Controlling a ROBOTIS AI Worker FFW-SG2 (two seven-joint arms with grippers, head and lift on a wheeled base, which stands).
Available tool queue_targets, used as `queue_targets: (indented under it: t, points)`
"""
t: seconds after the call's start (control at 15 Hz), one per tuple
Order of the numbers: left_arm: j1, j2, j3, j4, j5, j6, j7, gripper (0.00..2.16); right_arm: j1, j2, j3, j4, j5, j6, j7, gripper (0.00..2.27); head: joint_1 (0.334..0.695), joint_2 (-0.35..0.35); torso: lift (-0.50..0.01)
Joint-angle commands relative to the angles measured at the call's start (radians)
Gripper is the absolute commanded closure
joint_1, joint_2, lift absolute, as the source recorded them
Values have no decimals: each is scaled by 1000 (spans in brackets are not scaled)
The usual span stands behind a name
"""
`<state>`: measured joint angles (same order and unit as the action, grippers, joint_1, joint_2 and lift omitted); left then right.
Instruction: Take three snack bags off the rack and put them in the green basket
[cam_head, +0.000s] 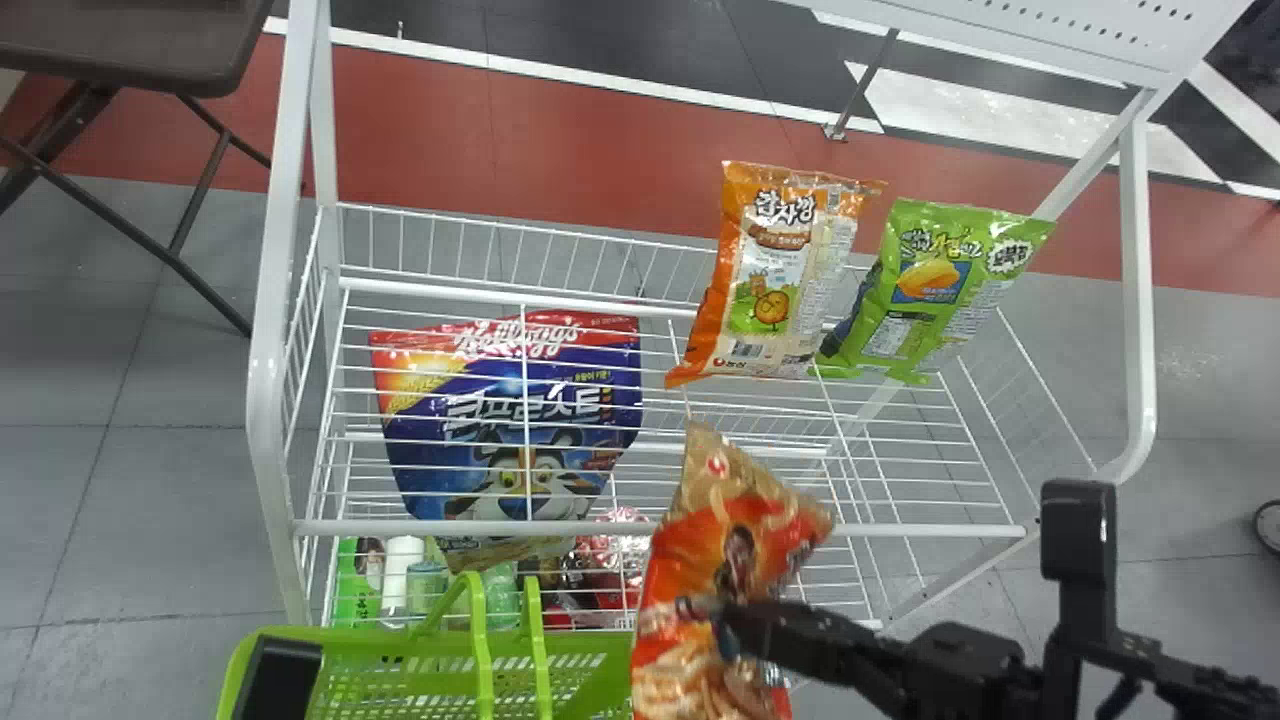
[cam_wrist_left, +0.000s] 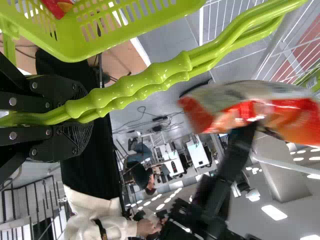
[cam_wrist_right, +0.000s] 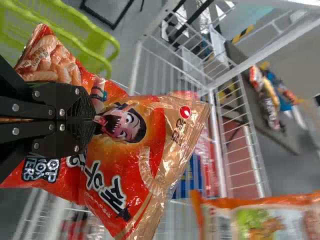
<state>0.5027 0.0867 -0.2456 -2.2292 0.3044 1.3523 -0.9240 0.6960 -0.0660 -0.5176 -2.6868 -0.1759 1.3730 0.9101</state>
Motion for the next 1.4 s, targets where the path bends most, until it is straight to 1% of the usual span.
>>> queue_targets:
  t: [0.0,0.13,0.27,0.47,0.73,0.87,0.93,1.0,1.07,1.13,1.27,1.33]
  points:
    - [-4,-1,-3,-1,1,0,1,1450,19,-15,33,24,35,59,7,2196,695,-350,-26]
    - [-4,1,-3,-3,-1,3,-4,1450,28,-46,162,87,144,56,3,2196,695,-350,-26]
    - [-4,1,-3,-9,1,3,-4,1450,31,-74,263,140,193,47,-8,2196,695,-350,-26]
    - [-4,-1,-9,-9,-1,3,-4,1450,31,-83,341,170,197,34,-14,2196,695,-350,-26]
    - [-4,-1,-14,-9,-1,3,-4,1450,19,-84,401,182,193,16,-14,2192,695,-350,-26]
    - [-4,-1,-17,-10,-1,3,-3,1450,13,-81,410,205,179,-18,-23,2172,695,-350,-26]
    - [-4,-1,-17,-10,-1,6,-3,1450,8,-81,410,214,173,-15,-34,2051,695,-350,-26]
    - [-4,1,-17,-10,-1,6,-3,1450,2,-81,409,226,173,-15,-42,1686,695,-350,-26]
    - [-4,1,-17,-10,-1,6,-3,1450,-6,-83,404,239,173,-12,-45,772,695,-350,-26]
    - [-4,1,-17,-12,-1,6,-3,1450,-9,-83,396,249,174,-12,-48,26,695,-350,-26]
    - [-4,-1,-18,-10,-2,6,-3,1450,-10,-83,370,252,170,-12,-56,-2,695,-350,-26]
    - [-4,-1,-18,-10,-2,6,-3,1450,-10,-81,352,249,153,-18,-56,33,695,-350,-26]
